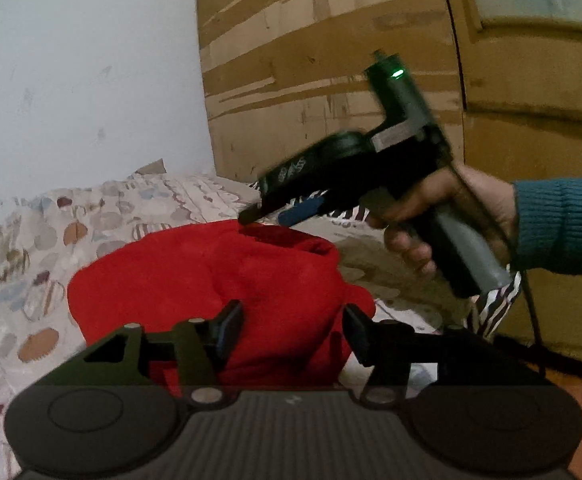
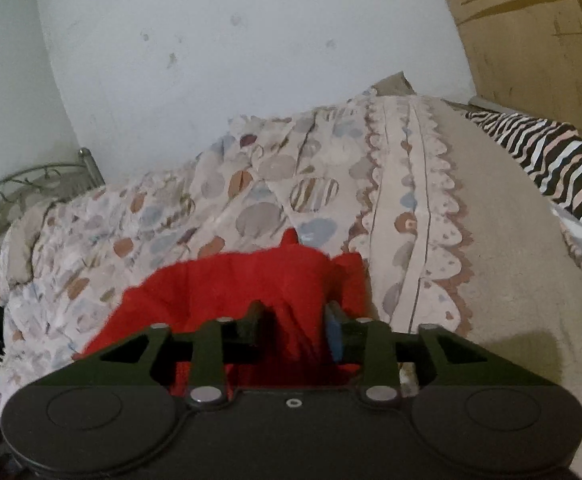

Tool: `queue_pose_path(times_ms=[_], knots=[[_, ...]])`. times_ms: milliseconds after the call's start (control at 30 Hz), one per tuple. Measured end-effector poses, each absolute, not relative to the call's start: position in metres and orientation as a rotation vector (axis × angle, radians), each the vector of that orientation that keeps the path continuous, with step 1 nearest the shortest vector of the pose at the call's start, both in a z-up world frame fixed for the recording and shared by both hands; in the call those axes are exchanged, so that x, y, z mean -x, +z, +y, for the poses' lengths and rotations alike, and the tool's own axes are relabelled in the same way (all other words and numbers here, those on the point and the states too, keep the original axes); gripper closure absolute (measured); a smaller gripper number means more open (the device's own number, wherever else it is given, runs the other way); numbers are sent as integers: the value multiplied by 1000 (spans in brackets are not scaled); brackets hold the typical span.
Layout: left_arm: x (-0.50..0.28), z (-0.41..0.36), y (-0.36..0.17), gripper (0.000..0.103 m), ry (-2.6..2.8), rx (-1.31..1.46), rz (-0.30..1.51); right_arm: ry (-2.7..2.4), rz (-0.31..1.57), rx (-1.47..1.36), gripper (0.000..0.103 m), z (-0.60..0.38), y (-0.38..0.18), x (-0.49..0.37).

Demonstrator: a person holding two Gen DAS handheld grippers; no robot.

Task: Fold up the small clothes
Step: 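Open the right gripper and withdraw both grippers from the sweater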

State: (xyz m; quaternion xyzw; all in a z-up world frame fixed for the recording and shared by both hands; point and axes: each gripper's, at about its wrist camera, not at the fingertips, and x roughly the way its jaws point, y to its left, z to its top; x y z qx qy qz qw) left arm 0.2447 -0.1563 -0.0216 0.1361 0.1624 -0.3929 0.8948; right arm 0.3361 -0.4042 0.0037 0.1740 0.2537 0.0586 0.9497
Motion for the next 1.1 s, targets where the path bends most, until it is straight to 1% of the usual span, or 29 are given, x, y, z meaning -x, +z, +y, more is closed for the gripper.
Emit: queue_pose_path(times_ms=[33,67,100,133,167,233,400,500,567,633,733,800,867,933,1100], knots=[[-245,-154,-21,44,-818,-263,340,119,504,-348,39,-404,11,-332],[-244,-153,-20,44,-821,-245,340,124,491,-341,31,-404,18,-328],[-242,-153,-19,44,-823,-236,338,136,480,-331,21,-402,25,-324],[-240,-153,-19,44,-824,-232,335,163,470,-317,16,-398,33,-320],[-239,-154,-19,43,-821,-233,332,192,471,-301,14,-394,39,-318],[-234,-155,-21,39,-821,-236,323,262,504,-247,3,-380,47,-317],[-222,-147,-18,37,-840,-210,313,311,581,-8,2,-338,45,-314],[-215,-135,-10,27,-843,-158,320,247,628,103,4,-329,31,-313],[-212,-125,-5,15,-847,-105,330,208,631,138,4,-333,18,-307],[-209,-112,1,12,-817,-45,337,174,605,125,4,-341,8,-299],[-213,-92,6,1,-730,50,349,125,592,51,4,-358,-6,-289],[-223,-77,9,1,-658,145,371,101,595,-5,4,-368,-13,-283],[-238,-63,7,1,-598,246,407,62,608,6,4,-373,-24,-275],[-262,-50,1,1,-527,342,474,70,577,-69,5,-383,-29,-264],[-316,-24,-26,1,-507,602,615,110,525,-119,5,-393,-17,-261]])
